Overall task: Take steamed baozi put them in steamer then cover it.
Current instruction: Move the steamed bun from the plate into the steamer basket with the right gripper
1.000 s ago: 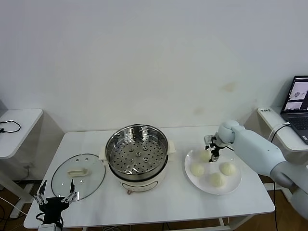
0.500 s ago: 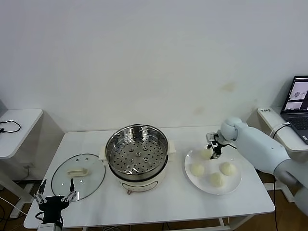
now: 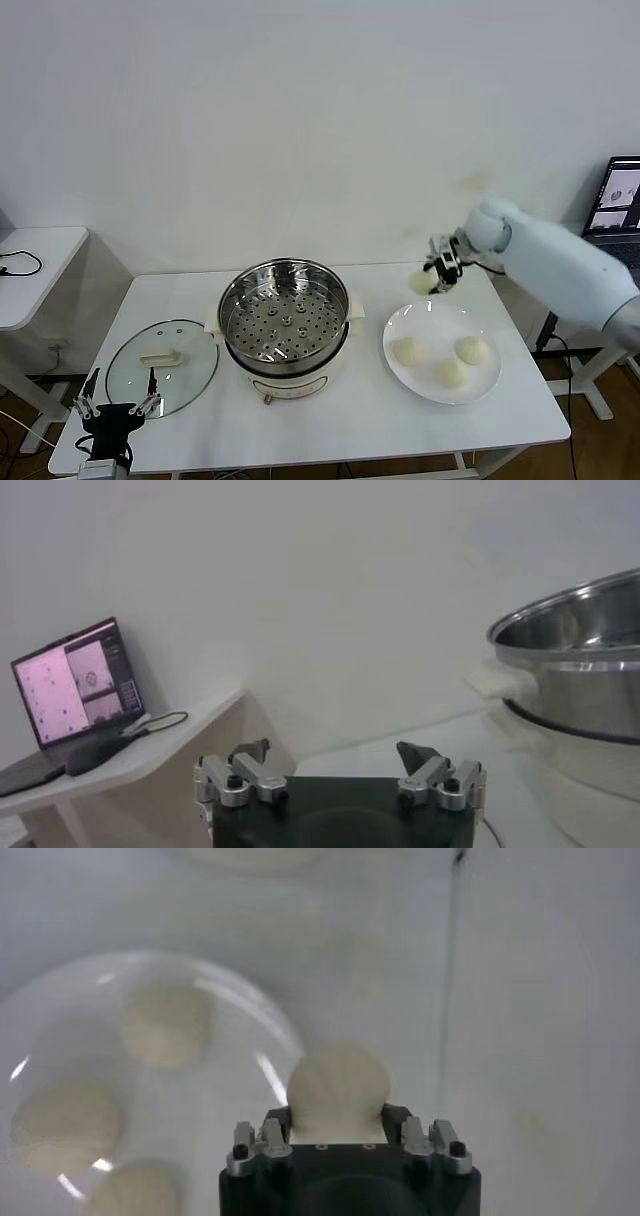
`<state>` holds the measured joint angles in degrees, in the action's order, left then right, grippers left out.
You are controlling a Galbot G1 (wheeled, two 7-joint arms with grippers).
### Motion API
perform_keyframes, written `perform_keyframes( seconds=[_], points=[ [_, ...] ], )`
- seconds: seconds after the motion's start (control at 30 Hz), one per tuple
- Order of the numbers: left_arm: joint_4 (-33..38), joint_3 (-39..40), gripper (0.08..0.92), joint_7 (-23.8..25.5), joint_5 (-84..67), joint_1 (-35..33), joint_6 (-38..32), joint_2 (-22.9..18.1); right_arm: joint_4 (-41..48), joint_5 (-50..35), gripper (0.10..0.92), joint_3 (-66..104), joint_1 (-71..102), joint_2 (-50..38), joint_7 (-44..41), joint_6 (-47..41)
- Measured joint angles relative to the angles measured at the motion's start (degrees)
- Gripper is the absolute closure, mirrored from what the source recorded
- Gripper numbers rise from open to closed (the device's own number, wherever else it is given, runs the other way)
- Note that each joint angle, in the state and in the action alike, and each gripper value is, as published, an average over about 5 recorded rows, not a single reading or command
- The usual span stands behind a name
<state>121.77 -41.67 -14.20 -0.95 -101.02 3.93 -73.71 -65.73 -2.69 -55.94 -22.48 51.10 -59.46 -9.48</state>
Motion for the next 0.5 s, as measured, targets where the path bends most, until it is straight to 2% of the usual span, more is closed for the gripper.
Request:
perform_keyframes(
  seconds=[0.27, 0.5],
  points=[
    [0.21, -0.67, 0.177, 0.46, -0.72, 0.74, 0.65, 0.62, -1.47, -6.62, 0.448, -5.91, -6.93, 6.38, 2.34, 0.92],
    [0.38, -1.45, 0.177, 0.96, -0.82, 0.76, 0.89, 0.4, -0.82, -7.89, 0.456, -10.02, -8.64, 14.24, 4.5, 4.56]
  ],
)
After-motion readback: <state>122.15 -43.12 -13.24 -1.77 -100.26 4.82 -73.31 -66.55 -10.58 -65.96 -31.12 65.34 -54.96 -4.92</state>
